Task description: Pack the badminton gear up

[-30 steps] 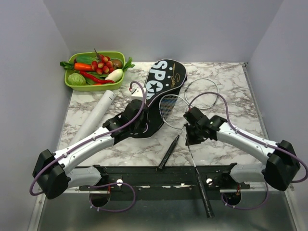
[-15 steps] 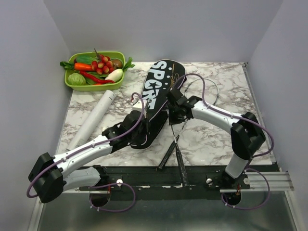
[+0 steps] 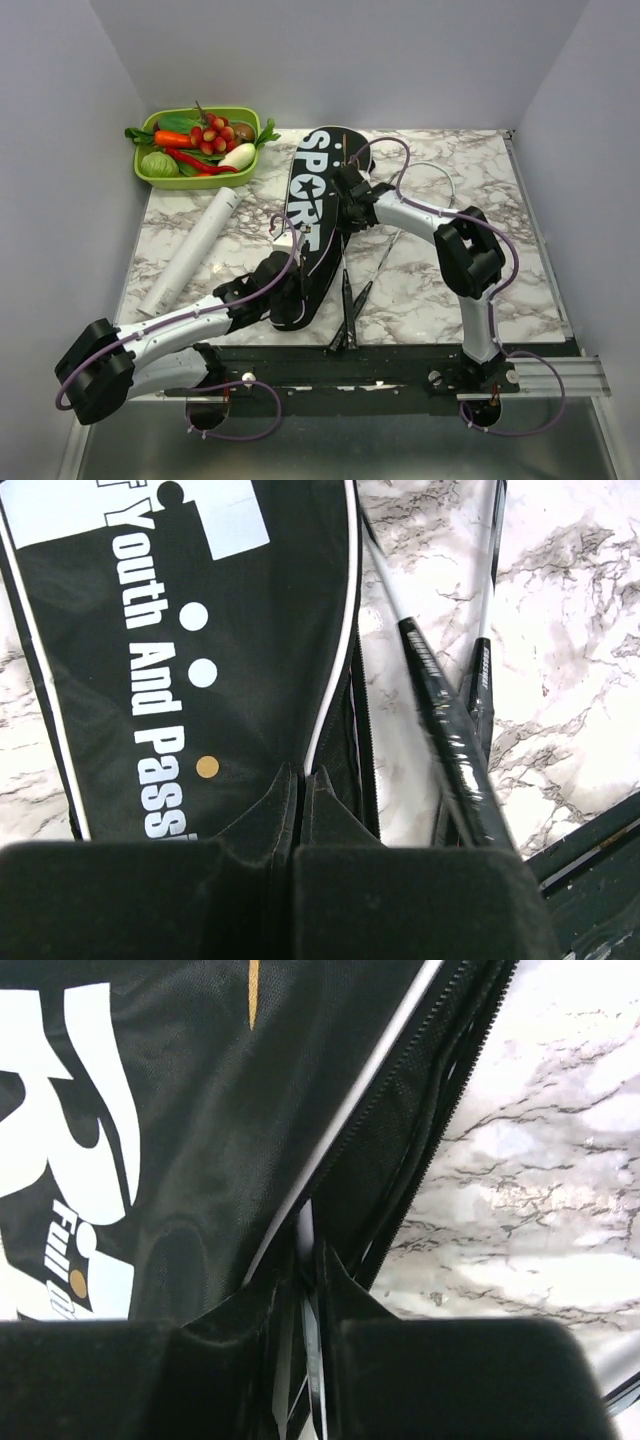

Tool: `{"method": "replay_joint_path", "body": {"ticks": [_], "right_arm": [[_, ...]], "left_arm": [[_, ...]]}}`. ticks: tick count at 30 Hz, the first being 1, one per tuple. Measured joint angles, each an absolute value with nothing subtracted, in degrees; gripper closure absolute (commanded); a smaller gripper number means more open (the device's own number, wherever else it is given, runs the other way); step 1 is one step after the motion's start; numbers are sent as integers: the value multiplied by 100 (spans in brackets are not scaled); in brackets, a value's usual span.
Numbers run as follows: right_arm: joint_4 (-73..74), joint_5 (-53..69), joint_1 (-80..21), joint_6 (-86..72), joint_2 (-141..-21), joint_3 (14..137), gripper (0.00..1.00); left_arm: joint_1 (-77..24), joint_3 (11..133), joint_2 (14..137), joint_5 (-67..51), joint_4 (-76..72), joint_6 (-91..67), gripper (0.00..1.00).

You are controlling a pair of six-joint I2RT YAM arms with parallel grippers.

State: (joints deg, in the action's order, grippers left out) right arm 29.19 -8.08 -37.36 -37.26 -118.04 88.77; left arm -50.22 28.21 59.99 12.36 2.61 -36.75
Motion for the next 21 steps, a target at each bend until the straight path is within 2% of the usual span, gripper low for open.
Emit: {"method": "replay_joint_path", "body": {"ticks": [1,7,13,21], "right_arm": [[2873,-814,-3726,-3754,-11845,8877,59],[2519,-810,-3680,-3844,-11500,8405,41],[2377,-733,-3680,-3741,-10259,7328,39],[2355,30,-3701,-3389,-8742,5957,39]], "left_arm": [[-5028,2821,6058,1225,217,-3693,100],[-5039,2838,6318,1188,36,-3712,100],[-5052,2987,6523,1175,1,-3706,100],[-5065,3144,6582,1177,3,-3671,100]]}}
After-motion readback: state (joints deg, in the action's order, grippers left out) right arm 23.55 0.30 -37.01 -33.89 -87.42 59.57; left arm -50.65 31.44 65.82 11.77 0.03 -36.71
